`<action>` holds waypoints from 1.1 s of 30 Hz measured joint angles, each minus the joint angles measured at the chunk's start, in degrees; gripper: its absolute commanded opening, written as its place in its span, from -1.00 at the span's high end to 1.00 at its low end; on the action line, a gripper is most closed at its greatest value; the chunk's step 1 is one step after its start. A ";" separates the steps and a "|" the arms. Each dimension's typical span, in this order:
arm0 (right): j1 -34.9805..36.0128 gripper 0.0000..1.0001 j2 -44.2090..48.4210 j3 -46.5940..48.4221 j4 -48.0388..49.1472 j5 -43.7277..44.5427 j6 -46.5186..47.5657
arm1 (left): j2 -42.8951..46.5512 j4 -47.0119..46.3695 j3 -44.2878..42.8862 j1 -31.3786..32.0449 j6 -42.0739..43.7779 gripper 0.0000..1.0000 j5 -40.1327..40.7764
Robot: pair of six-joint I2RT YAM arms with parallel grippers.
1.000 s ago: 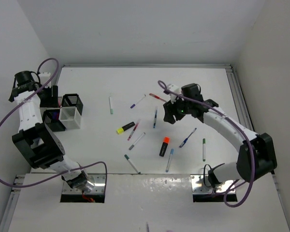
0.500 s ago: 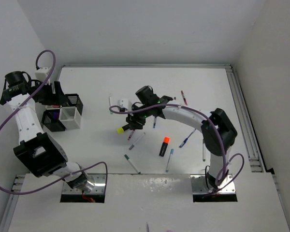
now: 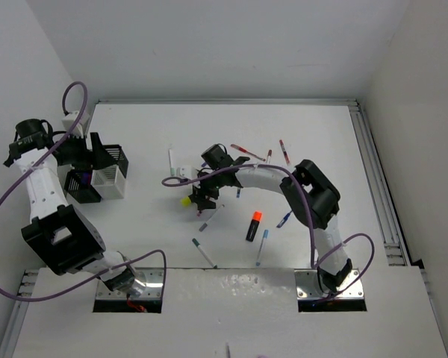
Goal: Sort the stationery into containers
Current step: Pick up the pen from the center of the board.
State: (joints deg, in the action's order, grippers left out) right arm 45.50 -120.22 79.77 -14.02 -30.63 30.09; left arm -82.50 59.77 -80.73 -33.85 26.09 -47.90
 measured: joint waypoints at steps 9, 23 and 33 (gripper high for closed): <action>-0.46 -0.25 -0.66 0.44 5.18 0.61 -0.15 | 0.04 0.55 1.95 0.00 0.87 -0.49 -0.74; -0.22 0.51 -6.49 4.87 2.75 1.01 7.96 | 2.03 -2.21 2.73 -0.39 -1.05 -0.48 -5.05; 0.42 1.00 -3.26 4.35 3.82 3.89 1.09 | 11.61 -12.70 8.59 -0.35 -12.02 -0.48 -12.07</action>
State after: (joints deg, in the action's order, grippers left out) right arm 45.91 -123.48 84.12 -10.20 -26.74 31.18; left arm -70.89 47.07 -72.14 -34.20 14.06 -59.96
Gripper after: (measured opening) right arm 0.281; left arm 0.741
